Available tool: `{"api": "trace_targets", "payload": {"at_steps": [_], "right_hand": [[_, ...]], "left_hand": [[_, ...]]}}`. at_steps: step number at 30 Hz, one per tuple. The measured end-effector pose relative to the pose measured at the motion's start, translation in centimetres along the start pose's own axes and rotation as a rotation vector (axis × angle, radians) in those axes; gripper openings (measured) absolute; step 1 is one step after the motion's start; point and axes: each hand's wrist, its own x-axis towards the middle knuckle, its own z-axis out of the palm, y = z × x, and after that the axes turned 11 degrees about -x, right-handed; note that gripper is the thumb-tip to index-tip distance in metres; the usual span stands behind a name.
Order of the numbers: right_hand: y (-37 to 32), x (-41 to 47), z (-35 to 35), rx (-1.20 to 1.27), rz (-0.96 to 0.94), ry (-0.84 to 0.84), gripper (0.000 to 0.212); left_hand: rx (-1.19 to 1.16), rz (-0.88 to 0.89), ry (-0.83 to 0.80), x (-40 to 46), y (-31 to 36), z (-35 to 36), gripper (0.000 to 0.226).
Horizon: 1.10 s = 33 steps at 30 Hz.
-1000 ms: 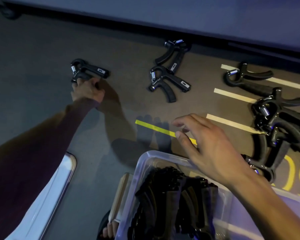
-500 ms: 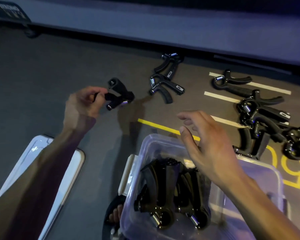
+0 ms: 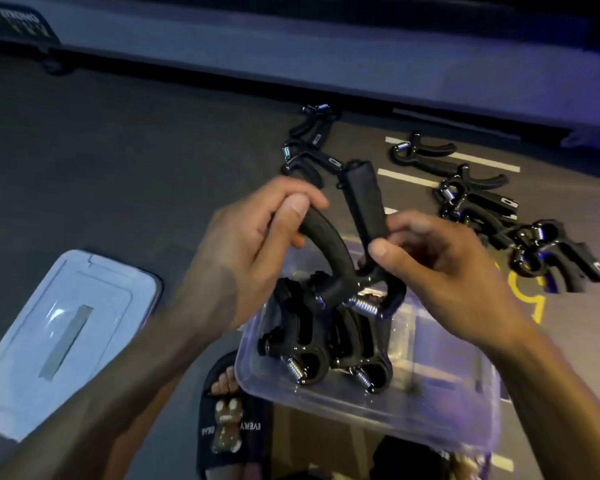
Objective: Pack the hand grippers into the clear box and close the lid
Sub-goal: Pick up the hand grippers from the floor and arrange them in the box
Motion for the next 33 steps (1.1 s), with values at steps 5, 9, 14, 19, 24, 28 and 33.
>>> {"api": "trace_targets", "payload": {"at_steps": [5, 9, 14, 19, 24, 28, 33], "right_hand": [[2.9, -3.6, -1.5, -0.056, 0.193, -0.124, 0.028], [8.0, -5.8, 0.3, -0.289, 0.498, -0.135, 0.048], [11.2, -6.3, 3.7, -0.190, 0.793, -0.128, 0.024], [12.5, -5.9, 4.8, -0.294, 0.841, -0.200, 0.037], [12.0, -5.8, 4.9, -0.583, 0.741, -0.262, 0.030], [11.2, -5.6, 5.5, -0.843, 0.690, -0.302, 0.038], [10.4, -5.8, 6.5, -0.936, 0.665, -0.328, 0.039]], "left_hand": [[0.105, -0.015, -0.080, -0.7, -2.1, 1.7, 0.024], [0.242, -0.010, -0.047, -1.4, -5.8, 2.8, 0.029], [0.389, 0.001, -0.093, -2.6, -8.8, 4.0, 0.037], [0.430, 0.032, -0.098, -2.5, -9.2, 4.2, 0.037], [0.431, 0.036, -0.106, -2.5, -9.3, 4.3, 0.036], [0.439, 0.034, -0.101, -2.5, -9.2, 4.3, 0.036], [0.446, 0.034, -0.093, -2.6, -9.0, 4.4, 0.035]]}}
